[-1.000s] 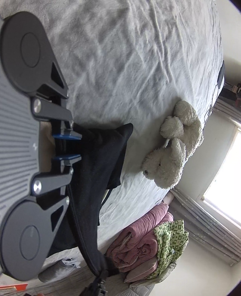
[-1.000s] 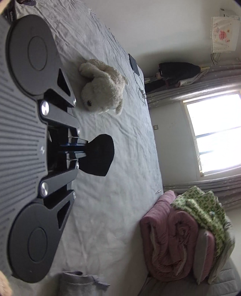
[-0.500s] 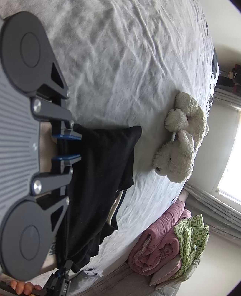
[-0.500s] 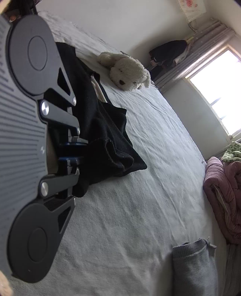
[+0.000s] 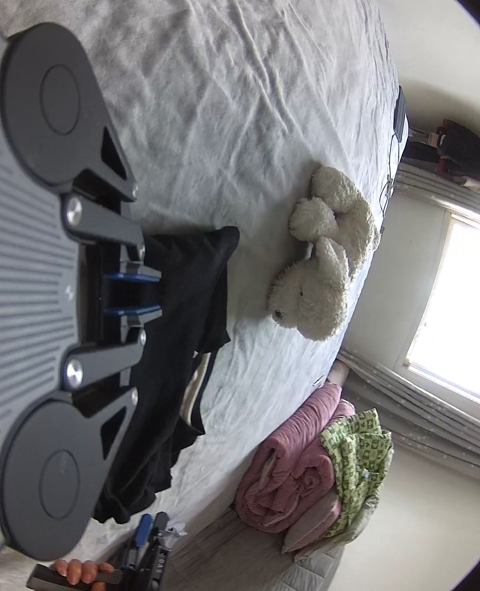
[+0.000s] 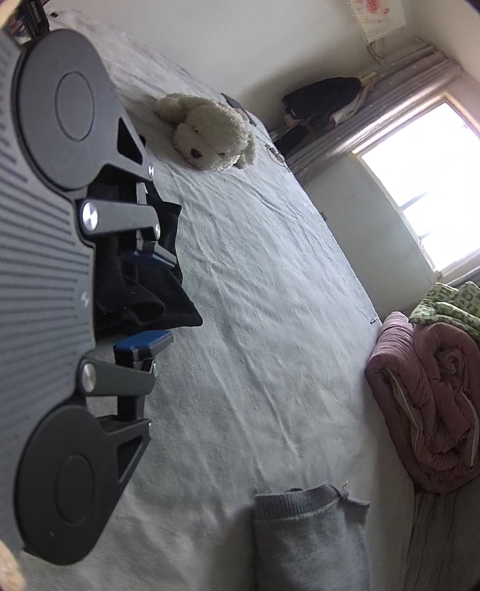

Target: Fold clothes

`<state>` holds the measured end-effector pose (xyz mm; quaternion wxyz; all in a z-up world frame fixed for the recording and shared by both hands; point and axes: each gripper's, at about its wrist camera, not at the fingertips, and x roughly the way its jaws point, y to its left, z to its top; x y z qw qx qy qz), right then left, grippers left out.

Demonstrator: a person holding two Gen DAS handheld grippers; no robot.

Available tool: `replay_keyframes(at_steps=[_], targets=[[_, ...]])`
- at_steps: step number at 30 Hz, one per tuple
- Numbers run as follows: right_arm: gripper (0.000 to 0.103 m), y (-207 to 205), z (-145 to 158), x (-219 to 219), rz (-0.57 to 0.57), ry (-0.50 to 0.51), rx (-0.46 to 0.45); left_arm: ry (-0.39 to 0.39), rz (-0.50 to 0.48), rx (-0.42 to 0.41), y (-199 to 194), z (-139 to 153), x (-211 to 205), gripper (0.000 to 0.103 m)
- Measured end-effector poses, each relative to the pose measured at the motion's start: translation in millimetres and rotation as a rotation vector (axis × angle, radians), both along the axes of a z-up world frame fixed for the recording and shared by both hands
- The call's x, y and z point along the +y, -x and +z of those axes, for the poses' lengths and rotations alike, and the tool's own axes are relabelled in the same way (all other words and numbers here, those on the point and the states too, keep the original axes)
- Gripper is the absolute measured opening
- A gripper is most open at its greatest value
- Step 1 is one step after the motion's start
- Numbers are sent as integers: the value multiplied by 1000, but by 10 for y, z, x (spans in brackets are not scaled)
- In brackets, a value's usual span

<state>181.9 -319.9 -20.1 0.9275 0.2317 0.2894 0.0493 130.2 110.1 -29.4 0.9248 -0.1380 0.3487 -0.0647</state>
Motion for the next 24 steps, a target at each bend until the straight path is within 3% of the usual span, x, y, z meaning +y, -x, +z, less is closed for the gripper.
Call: replay_keyframes(at_steps=[3, 6, 8, 13, 16, 18, 21, 24], targets=[[34, -140, -78, 162, 23, 119, 29, -17, -13, -12, -9, -35, -43, 11], [5, -177, -187, 295, 46, 237, 42, -20, -15, -12, -5, -39, -47, 11], [3, -99, -201, 352, 39, 301, 2, -22, -16, -11, -3, -40, -49, 11], [2, 116, -92, 402, -15, 406, -149, -27, -19, -9, 4, -45, -53, 11], [3, 1, -116, 360, -18, 404, -110, -30, -21, -8, 8, -48, -56, 11], [5, -103, -175, 326, 0, 376, -36, -33, -22, -7, 11, -50, -58, 11], [17, -39, -159, 323, 3, 375, -37, -36, -24, -6, 15, -53, -60, 11], [18, 48, -179, 356, 34, 402, -21, -24, -19, -78, 65, 33, -52, 11]])
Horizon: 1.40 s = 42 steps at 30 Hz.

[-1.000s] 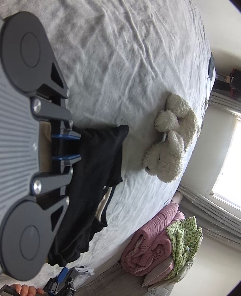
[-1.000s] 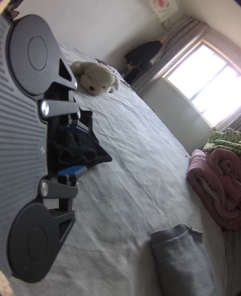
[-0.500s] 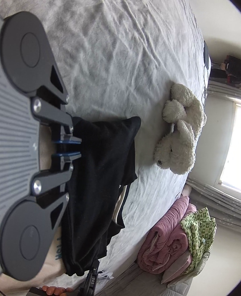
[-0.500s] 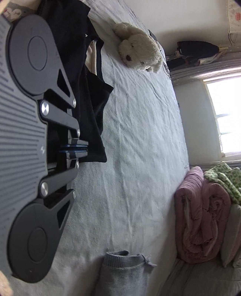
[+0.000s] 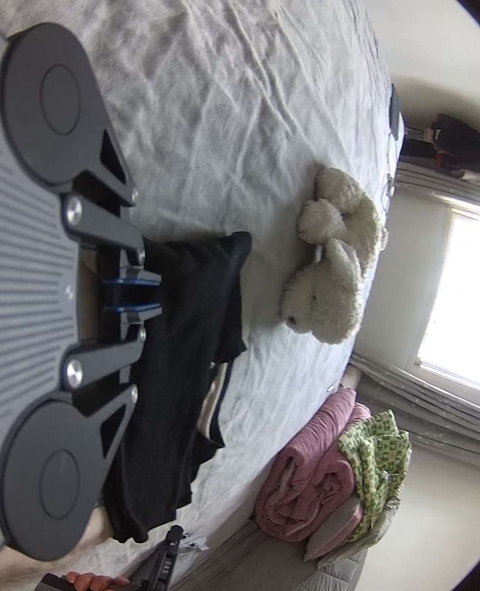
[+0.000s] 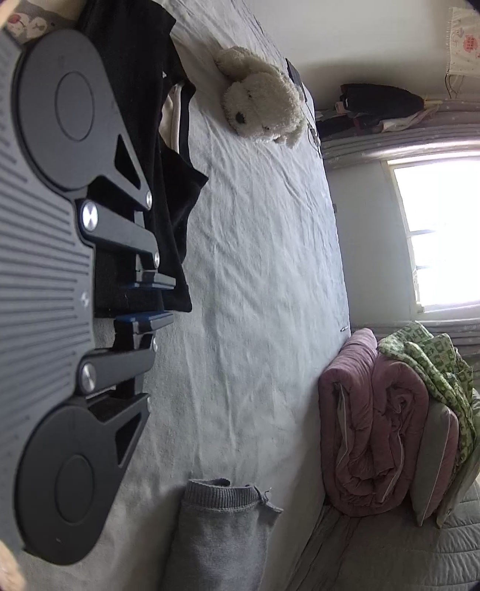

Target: Fold clothes

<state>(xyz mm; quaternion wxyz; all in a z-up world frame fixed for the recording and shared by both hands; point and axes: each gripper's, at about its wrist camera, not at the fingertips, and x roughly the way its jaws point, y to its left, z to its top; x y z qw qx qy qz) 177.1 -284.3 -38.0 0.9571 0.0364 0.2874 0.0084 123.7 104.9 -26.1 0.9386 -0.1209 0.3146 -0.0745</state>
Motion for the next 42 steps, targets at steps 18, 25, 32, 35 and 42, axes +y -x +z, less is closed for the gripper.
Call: replay_keyframes(at_steps=[18, 25, 32, 35, 42], targets=[[15, 259, 119, 287, 143, 101, 22, 12, -12, -5, -71, -48, 20, 10], [16, -5, 137, 393, 143, 64, 1, 30, -58, -10, -469, -89, 124, 8], [16, -319, -127, 277, 86, 71, 19, -89, -64, -31, -811, -207, 43, 7], [15, -392, -127, 184, 61, 41, 13, -155, -62, -42, -917, -222, 17, 8], [24, -123, 12, 256, 130, 19, 6, -145, -89, -80, -604, -55, -100, 14]])
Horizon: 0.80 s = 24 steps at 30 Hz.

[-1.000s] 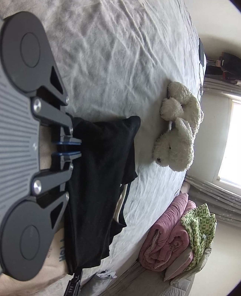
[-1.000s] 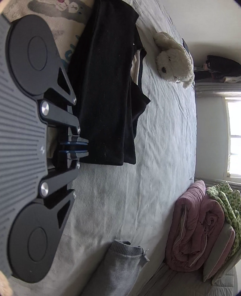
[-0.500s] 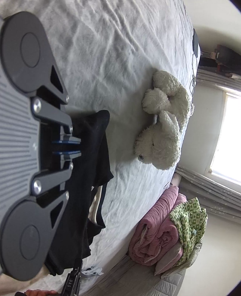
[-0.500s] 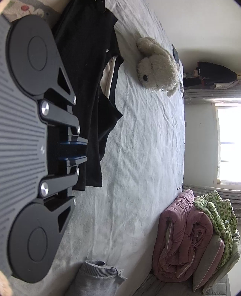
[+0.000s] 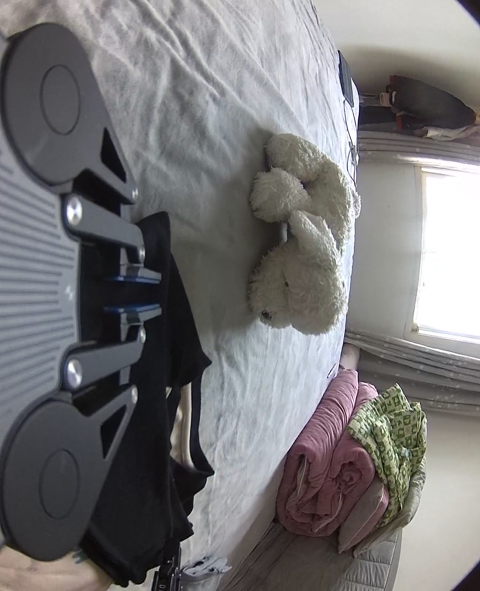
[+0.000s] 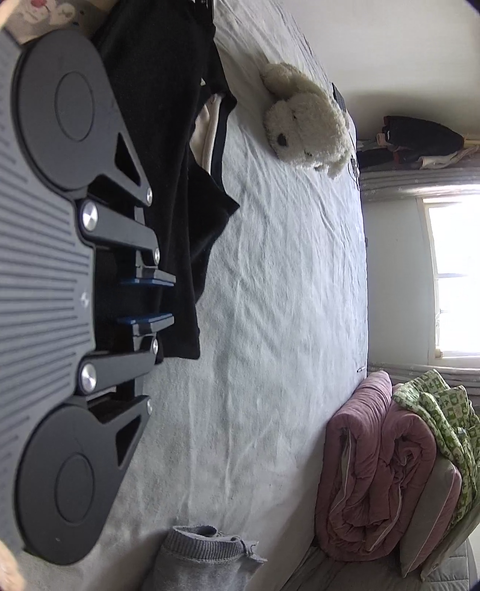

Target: Fold clothes

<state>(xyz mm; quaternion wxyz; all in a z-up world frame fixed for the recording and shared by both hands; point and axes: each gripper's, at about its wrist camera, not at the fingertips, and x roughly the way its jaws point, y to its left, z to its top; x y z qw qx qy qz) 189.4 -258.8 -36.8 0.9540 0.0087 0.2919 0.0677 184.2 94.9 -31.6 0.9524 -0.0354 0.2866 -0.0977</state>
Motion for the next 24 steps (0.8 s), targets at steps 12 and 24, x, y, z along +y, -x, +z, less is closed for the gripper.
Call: replay_keyframes(at_steps=[12, 24], targets=[[47, 1007, -12, 278, 159, -60, 96, -1, -80, 21, 1039, -140, -154, 33], [49, 1840, -81, 20, 164, 17, 110, -97, -135, 33, 1976, -173, -98, 44]])
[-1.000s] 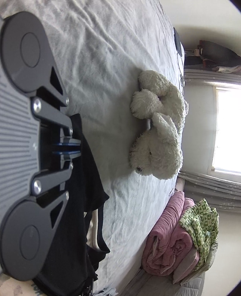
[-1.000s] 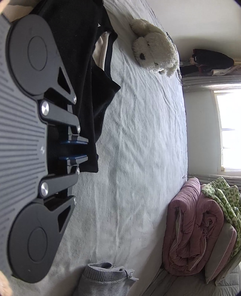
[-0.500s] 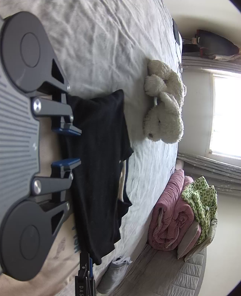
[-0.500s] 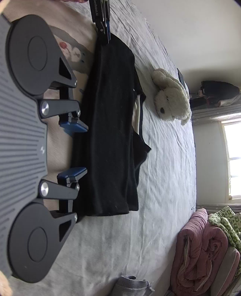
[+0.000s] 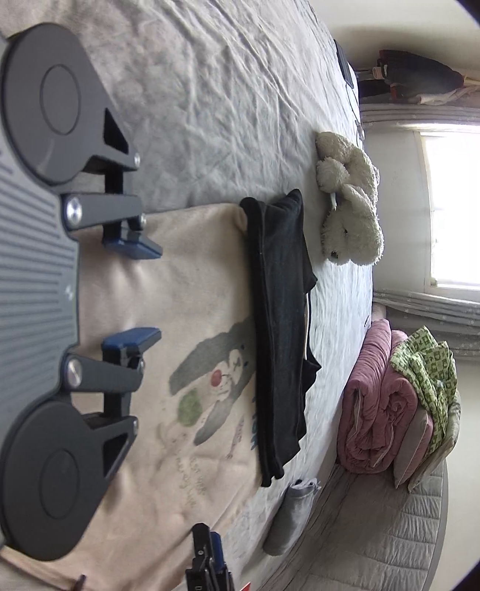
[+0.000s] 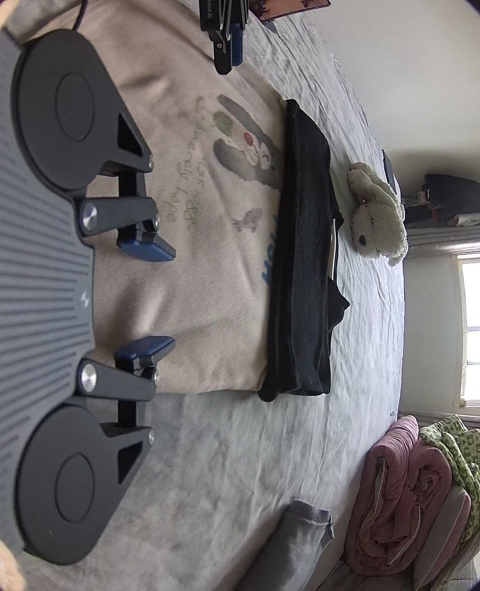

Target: Fold clothes

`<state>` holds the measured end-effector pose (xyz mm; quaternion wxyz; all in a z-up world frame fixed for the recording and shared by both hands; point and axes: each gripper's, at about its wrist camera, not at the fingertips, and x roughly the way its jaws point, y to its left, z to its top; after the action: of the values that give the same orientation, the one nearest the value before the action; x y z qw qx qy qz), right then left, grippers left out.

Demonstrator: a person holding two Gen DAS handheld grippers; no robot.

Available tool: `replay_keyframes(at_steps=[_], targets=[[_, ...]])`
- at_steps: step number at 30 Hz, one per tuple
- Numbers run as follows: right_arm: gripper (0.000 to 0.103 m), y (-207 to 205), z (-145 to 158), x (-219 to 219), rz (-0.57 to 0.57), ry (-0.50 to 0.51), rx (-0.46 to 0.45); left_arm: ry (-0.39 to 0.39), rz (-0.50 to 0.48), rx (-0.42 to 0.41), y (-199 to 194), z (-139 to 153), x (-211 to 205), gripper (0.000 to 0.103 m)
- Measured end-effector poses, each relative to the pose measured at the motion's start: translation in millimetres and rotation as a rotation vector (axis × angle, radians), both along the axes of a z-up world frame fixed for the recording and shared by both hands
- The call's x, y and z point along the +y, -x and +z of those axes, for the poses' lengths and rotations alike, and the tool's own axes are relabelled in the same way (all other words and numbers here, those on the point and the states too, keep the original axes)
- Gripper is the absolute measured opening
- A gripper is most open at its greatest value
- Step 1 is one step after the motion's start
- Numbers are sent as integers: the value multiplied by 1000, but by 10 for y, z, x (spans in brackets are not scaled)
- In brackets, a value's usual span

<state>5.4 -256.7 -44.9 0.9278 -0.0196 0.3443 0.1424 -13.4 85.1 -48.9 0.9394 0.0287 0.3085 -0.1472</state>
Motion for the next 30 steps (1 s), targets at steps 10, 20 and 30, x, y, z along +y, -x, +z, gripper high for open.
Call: replay_keyframes(at_steps=[10, 20, 30], targets=[[51, 399, 134, 8, -16, 2, -85, -9, -56, -47, 456, 195, 5, 46], [51, 267, 107, 617, 77, 4, -103, 14, -142, -43, 235, 147, -600, 51], [59, 252, -123, 588, 146, -7, -96, 17, -199, -11, 257, -90, -535, 58]])
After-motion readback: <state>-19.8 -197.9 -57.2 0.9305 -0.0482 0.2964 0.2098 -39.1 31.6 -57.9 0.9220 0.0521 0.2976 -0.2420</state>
